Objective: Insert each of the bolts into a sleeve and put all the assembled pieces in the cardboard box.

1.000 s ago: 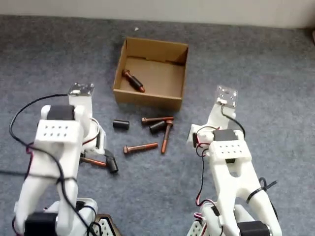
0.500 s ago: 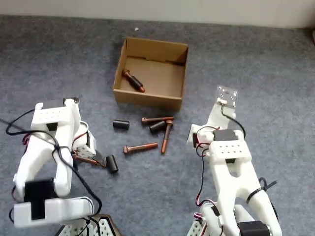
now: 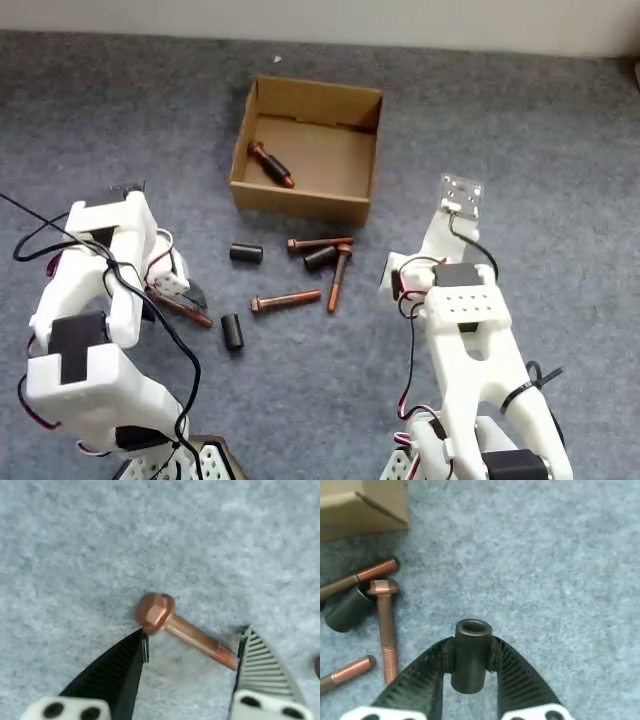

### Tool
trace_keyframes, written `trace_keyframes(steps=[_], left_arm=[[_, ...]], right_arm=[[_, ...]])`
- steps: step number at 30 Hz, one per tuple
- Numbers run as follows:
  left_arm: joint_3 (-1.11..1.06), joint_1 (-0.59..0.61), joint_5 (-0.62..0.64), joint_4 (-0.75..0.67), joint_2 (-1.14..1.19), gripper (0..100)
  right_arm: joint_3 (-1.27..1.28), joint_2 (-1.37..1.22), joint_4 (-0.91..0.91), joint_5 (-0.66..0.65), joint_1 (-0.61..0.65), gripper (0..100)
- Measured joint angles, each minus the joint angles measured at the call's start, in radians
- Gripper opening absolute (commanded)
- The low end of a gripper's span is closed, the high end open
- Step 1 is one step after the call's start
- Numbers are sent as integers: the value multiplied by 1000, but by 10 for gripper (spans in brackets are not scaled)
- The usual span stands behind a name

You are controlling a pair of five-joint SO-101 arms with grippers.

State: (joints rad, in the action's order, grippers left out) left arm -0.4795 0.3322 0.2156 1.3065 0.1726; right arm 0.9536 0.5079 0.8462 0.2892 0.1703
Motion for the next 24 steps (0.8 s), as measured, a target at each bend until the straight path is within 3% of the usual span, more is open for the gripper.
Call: trace_keyframes(steps=[7, 13, 24], left_arm=[[14, 61, 55, -29, 2, 298], [-6, 44, 61, -46, 5, 289], [-8, -26, 49, -109, 2, 18]], right_arm=[[0, 0, 0, 0, 0, 5], [0, 0, 0, 0, 0, 5], [0, 0, 0, 0, 0, 5]])
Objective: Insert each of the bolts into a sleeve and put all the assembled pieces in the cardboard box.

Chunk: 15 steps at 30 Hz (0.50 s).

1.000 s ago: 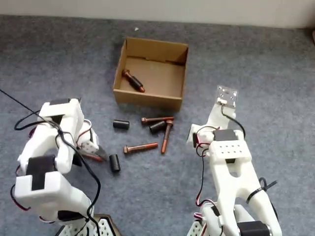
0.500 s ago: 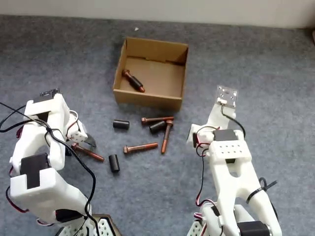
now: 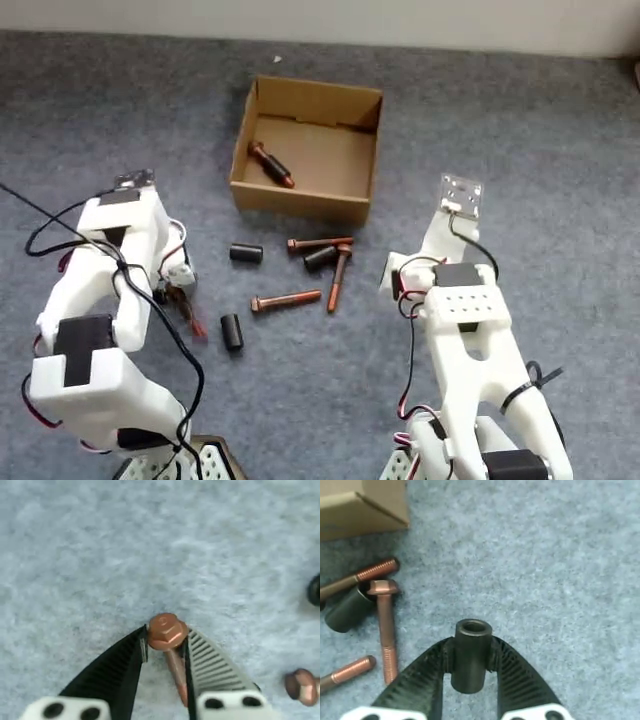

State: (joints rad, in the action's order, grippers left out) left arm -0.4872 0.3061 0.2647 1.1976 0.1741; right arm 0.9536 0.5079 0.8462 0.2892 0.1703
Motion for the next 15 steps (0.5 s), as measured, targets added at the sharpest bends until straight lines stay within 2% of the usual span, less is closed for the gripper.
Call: trace_keyframes(steps=[10, 15], left_arm=[[71, -51, -112, -5, 3, 5], [152, -51, -183, 57, -49, 5]], right_arm=[[0, 9, 0, 0, 0, 5], [0, 9, 0, 0, 2, 5]])
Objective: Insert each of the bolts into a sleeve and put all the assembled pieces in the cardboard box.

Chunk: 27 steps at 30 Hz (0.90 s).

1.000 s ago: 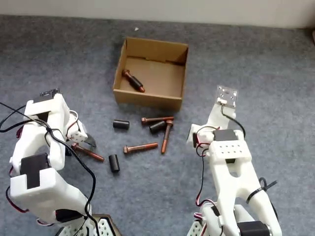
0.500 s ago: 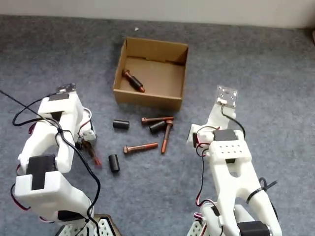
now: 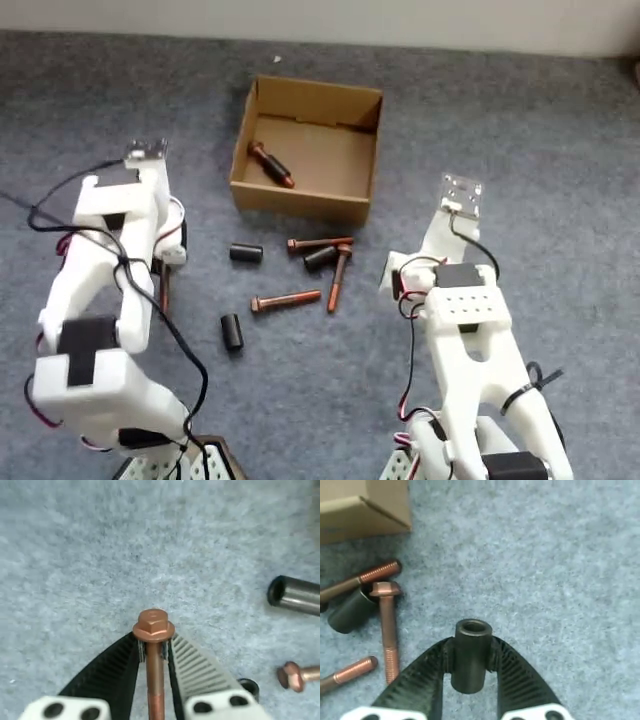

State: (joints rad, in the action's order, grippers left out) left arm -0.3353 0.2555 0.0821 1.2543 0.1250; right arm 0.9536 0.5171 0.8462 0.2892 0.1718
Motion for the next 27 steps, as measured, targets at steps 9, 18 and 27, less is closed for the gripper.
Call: trace_keyframes(steps=[9, 18, 27], left_arm=[[-37, 0, -106, 35, -431, 5], [-233, -41, -121, 6, -891, 5], [-574, -153, -121, -230, -1372, 5]], right_arm=[[0, 6, 0, 0, 60, 5], [51, 235, 0, -92, 259, 5], [75, 454, 0, -101, 471, 5]])
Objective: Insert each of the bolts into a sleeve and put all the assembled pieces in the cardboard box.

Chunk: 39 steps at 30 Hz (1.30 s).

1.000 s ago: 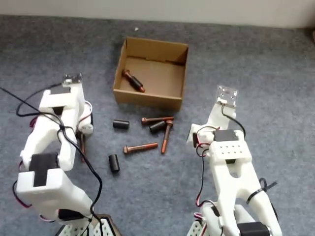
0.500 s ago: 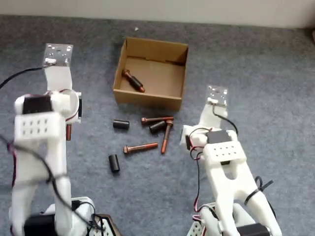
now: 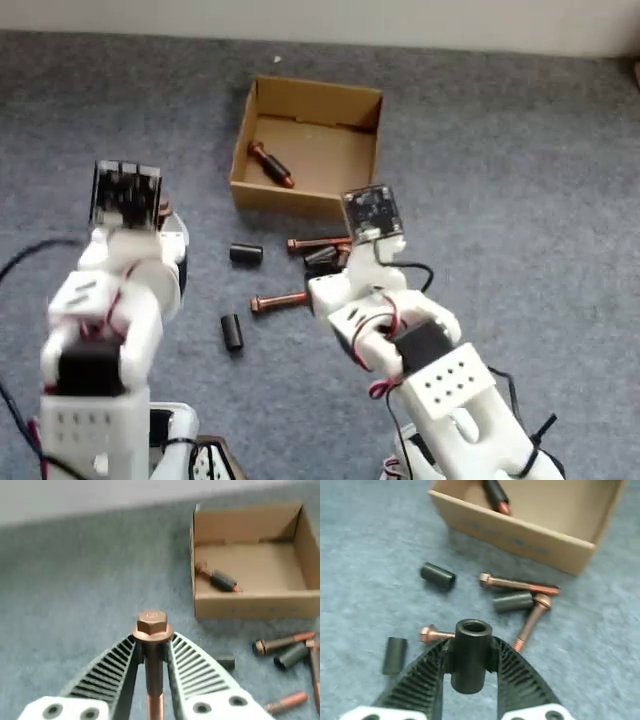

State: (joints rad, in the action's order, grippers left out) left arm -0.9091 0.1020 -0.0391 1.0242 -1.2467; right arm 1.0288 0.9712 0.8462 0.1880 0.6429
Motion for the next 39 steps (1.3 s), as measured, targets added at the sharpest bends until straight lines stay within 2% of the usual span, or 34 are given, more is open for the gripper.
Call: trace_keyframes(steps=[4, 7, 13, 18, 26, 30, 34, 39], left_arm=[[-137, -5, 0, -100, -232, 5], [-213, -9, 6, -150, -374, 5], [-269, -12, 146, -180, -569, 5], [-269, -38, 252, -184, -569, 5], [-272, -276, 298, -207, -566, 5], [-272, -350, 299, -221, -566, 5], [-272, -414, 299, -221, -566, 5], [-272, -434, 299, -221, -566, 5]], right_arm=[[9, 40, -23, 0, 75, 5], [61, 64, -98, -49, 141, 5], [262, 170, -351, -173, 224, 5], [413, 324, -489, -189, 229, 5], [560, 638, -514, -190, 298, 5], [629, 793, -514, -213, 301, 5], [644, 835, -514, -267, 302, 5], [646, 835, -514, -279, 302, 5]])
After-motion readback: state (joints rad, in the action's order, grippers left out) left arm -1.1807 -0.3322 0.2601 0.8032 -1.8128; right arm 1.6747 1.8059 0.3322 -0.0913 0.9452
